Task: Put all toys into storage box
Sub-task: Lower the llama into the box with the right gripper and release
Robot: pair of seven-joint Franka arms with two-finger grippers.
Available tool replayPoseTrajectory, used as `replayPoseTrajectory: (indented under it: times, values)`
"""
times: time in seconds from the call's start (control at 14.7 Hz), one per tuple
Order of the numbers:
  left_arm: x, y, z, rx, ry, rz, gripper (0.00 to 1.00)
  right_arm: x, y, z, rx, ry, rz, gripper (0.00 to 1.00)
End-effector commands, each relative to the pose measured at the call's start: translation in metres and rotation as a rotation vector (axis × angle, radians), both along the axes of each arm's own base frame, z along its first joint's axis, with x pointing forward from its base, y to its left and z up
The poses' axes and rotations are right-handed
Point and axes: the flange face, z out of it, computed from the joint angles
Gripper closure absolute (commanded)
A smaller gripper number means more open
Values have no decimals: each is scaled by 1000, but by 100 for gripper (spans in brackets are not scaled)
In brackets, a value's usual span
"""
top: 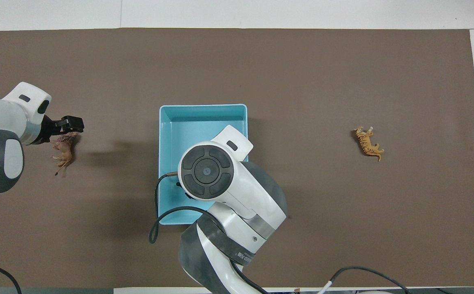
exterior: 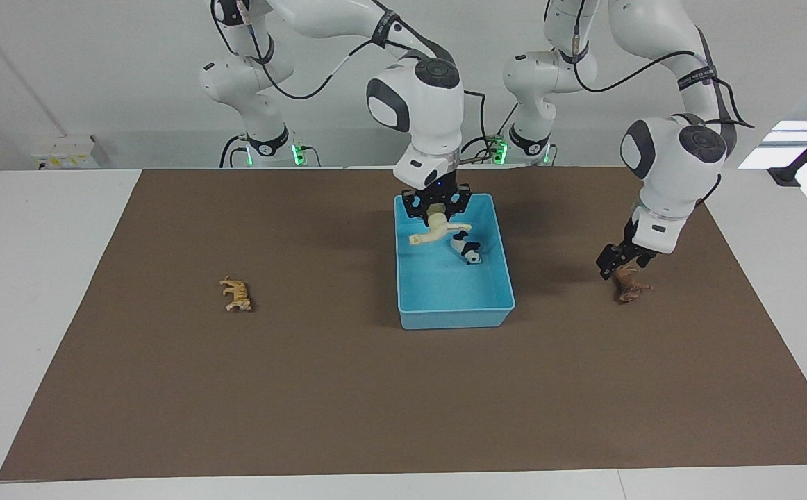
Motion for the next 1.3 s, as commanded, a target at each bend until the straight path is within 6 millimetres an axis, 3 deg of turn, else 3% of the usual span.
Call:
replayPoseTrajectory:
  times: [0.0,0.07,0.27,0.41,0.68,0.89,1.09,1.23]
  values:
    - [-7,23,-13,0,-10,-8,0,-6,10,-16,-30,-18,-8,4]
    - [-13,24,-20,0,1,-14,0,-4,8,-15,-29,-17,-24,0]
    - [-35,41,-40,2,-2,-11,0,8,-2,-10,-25,-17,-72,0]
    - [-43,53,-45,10,18,-95,0,21,-22,5,-26,-26,-105,0]
    - [-50,60,-56,11,26,-110,0,69,-108,61,-19,-82,-162,0]
    - [-58,58,-67,10,25,-114,0,106,-193,93,-21,-128,-153,0]
    - [-67,54,-79,9,26,-119,0,128,-284,120,-30,-149,-207,0]
    - [-69,53,-83,8,30,-123,0,124,-328,138,-63,-126,-186,0]
